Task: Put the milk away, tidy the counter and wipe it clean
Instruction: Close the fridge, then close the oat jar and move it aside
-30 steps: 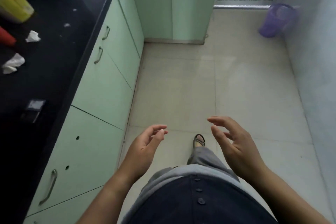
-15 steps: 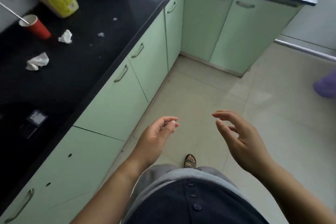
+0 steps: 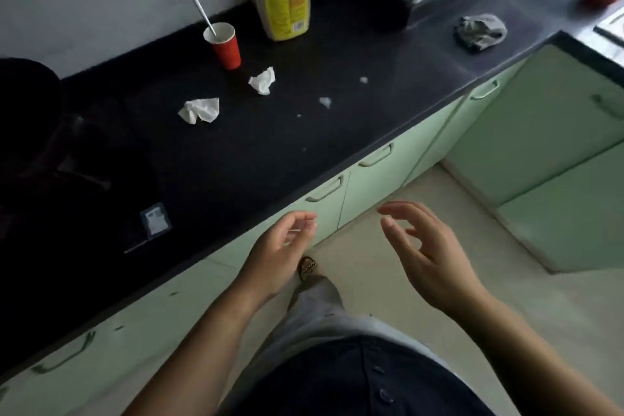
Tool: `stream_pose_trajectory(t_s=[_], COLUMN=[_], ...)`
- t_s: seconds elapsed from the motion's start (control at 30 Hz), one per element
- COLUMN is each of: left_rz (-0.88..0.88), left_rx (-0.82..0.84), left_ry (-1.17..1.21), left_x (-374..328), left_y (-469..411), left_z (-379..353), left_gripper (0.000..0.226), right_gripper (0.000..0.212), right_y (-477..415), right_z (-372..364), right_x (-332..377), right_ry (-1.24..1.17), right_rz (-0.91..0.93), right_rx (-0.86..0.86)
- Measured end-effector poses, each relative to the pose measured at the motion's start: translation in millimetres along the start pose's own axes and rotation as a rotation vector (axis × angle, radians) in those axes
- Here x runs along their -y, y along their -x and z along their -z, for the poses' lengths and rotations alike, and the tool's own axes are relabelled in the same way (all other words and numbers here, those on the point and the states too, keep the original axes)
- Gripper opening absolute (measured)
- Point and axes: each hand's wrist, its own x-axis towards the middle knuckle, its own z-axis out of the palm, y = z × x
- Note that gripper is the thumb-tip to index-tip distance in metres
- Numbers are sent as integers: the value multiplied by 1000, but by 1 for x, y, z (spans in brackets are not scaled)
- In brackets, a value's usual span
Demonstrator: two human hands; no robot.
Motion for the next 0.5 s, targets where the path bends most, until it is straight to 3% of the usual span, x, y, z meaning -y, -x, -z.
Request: stream_pose_trajectory(t_s=[0.23,0.5], left_rz=[-26,107], left_rx=[-89,-186], left_ry=[-54,-541], left_x=[-27,14], left_y=[-104,-204], left_z=[83,135], left_gripper=[20,45], right_gripper=[49,35], right_y=[-136,-251], right_z=[-24,-66], right_x=[48,64], right_ry=[27,196], right_rz=[99,155], right_rx=[67,232])
